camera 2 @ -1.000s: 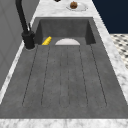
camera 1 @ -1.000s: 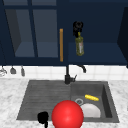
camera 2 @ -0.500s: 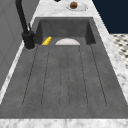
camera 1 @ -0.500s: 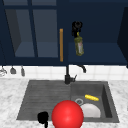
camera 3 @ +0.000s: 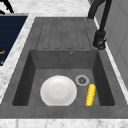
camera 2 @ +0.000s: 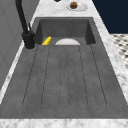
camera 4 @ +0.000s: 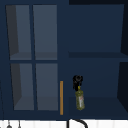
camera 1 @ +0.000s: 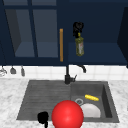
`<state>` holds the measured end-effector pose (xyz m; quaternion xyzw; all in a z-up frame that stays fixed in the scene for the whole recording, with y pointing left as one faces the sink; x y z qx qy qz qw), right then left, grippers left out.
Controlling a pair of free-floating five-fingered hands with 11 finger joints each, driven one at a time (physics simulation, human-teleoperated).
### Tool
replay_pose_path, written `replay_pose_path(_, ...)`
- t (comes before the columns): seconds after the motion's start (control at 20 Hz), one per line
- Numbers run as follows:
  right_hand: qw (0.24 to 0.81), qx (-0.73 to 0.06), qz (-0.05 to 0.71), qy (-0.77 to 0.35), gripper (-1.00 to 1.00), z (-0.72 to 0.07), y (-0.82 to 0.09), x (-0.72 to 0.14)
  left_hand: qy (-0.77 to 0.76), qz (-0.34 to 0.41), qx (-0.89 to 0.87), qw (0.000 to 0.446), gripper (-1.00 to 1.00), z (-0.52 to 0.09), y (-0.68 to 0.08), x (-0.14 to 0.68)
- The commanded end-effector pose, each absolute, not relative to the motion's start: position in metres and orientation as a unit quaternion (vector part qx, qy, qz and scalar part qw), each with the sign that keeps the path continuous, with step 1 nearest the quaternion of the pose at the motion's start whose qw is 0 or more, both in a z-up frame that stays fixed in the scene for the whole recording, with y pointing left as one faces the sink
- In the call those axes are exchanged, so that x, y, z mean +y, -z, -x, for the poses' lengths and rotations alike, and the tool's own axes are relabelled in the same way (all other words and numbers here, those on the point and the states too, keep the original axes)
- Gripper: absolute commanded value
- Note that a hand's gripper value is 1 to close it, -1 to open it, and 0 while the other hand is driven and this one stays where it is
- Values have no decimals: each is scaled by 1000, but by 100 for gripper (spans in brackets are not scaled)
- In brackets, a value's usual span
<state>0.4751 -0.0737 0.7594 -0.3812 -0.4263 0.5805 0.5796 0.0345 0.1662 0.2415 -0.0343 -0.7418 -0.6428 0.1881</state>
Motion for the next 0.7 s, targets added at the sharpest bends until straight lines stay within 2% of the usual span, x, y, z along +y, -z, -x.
replay_pose_path(0.0, 587, -416, 369, -589, 100, -479, -755, -74, 643, 34, -742, 188, 0, -34, -242, 166)
replay_pose_path(0.65, 592, -417, 361, -588, 100, -485, -757, -88, 643, 34, -742, 188, 0, -34, -242, 166)
